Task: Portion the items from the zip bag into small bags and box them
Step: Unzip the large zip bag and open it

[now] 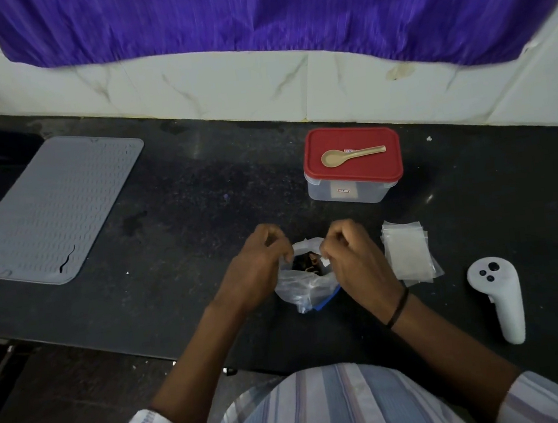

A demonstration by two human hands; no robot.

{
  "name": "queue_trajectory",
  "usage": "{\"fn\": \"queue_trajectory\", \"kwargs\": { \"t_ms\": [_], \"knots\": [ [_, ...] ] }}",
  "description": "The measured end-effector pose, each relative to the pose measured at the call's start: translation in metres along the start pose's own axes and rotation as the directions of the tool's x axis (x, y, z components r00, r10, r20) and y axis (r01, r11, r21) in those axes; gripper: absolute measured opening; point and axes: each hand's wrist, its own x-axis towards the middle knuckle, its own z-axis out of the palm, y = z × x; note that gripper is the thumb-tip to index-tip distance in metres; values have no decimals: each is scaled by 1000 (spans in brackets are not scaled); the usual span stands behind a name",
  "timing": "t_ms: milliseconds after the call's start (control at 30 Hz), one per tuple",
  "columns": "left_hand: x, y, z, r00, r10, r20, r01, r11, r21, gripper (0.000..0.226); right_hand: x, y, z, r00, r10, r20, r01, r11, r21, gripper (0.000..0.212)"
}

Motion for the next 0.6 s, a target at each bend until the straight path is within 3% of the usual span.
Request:
{"fn": "queue_trajectory", "kwargs": {
  "t_ms": [100,233,367,600],
  "knots": [
    [5,7,5,998,66,11,-67,997,48,25,-10,-10,4,980,129,152,-123,991,-48,10],
    [23,24,5,994,14,110,-28,992,126,26,-8,-18,1,879,400,261,-410,912,-15,21],
    [38,32,6,969,-72,237,10,967,253,45,-1,-20,-5,760,461,457,-410,887,-214,51],
    [36,26,-3,898,-127,422,59,983,171,87,-8,-18,-9,604,450,657,-439,877,-197,97]
  ]
}}
